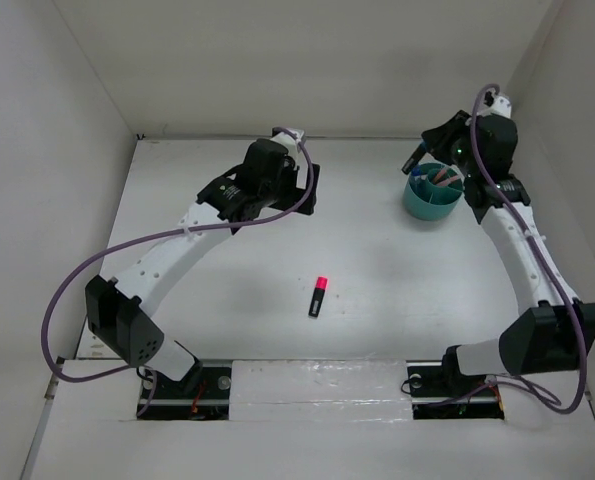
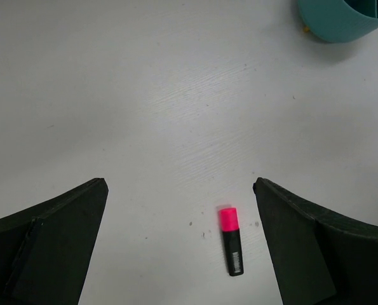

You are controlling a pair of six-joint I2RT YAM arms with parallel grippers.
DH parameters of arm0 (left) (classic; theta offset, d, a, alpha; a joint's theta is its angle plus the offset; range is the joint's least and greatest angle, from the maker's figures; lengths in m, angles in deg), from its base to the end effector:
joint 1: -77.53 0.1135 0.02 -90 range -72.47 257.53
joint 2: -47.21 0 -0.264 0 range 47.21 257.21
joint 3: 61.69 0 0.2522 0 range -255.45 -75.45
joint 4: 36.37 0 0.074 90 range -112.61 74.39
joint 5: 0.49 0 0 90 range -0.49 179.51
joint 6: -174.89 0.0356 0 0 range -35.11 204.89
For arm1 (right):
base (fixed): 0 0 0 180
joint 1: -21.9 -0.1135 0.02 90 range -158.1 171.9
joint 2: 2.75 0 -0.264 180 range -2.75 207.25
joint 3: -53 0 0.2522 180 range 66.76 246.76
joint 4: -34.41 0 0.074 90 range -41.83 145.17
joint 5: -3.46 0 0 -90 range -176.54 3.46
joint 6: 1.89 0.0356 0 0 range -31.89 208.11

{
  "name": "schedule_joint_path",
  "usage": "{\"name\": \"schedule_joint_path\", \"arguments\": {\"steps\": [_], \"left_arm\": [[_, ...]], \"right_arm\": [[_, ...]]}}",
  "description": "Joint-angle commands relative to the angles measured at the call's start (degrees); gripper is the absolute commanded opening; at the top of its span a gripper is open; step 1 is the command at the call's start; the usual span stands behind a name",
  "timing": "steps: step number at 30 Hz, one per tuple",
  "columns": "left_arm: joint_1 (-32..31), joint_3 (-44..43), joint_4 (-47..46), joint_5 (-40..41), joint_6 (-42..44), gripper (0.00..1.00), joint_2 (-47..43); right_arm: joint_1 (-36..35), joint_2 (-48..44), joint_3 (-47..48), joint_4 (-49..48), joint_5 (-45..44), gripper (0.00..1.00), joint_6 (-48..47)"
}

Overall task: Sort the stationery into containers
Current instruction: Place the stationery into the container

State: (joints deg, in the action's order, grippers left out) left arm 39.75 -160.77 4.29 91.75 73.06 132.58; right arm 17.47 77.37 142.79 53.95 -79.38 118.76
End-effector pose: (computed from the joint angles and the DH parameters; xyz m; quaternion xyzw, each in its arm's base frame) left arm 0.2707 -0.2080 0.3868 0.1814 0.8328 -0.2042 0.4815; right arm 0.3297 0.0300 0.3972 0.1341 0.7530 0.2392 0.5981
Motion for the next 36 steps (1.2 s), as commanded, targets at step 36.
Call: {"name": "schedule_joint_path", "arguments": {"steps": [36], "left_arm": [[0.0,10.4,-2.1,-3.3,-0.8,1.0,-8.4]], "right_arm": [[4.2,6.2,-10.0,-5.2,-47.4,0.0,3.3]]}}
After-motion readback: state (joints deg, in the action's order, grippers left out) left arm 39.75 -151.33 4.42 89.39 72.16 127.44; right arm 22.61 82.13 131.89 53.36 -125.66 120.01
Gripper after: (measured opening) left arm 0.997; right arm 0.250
